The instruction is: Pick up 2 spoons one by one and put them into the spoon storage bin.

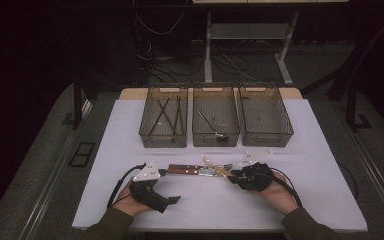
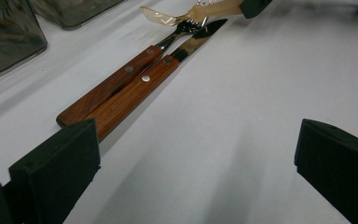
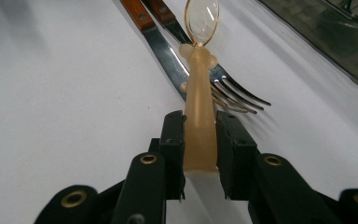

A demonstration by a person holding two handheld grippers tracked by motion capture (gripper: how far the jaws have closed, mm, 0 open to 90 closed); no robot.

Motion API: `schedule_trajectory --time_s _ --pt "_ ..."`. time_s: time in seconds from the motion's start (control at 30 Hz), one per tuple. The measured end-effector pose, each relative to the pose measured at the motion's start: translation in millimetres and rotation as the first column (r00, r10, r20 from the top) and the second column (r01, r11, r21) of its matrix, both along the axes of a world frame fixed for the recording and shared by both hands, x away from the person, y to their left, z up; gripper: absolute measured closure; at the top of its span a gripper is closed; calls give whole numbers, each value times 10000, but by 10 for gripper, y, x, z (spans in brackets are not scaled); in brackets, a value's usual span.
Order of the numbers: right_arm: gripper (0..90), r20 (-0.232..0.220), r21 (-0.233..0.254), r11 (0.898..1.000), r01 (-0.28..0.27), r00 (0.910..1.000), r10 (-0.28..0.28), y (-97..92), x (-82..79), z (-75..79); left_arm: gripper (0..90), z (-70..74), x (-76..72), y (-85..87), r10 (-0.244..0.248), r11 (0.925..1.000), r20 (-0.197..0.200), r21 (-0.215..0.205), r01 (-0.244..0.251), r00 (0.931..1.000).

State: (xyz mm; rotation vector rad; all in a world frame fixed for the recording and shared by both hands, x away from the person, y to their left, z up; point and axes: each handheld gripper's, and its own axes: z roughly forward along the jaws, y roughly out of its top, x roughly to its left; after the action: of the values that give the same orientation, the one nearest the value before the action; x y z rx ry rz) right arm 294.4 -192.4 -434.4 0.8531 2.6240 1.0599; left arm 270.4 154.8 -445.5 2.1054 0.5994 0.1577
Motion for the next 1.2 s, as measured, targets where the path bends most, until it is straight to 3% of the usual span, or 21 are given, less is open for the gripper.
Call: schedule_trajectory --time_s 0.63,1.2 --pt "736 237 527 9985 151 9996 -163 -77 0 167 0 1 -1 0 2 10000 0 -13 -2 10000" --pt "736 582 1113 9918 626 9959 -694 -214 91 367 0 -4 3 -2 -11 10000 -7 -11 11 10000"
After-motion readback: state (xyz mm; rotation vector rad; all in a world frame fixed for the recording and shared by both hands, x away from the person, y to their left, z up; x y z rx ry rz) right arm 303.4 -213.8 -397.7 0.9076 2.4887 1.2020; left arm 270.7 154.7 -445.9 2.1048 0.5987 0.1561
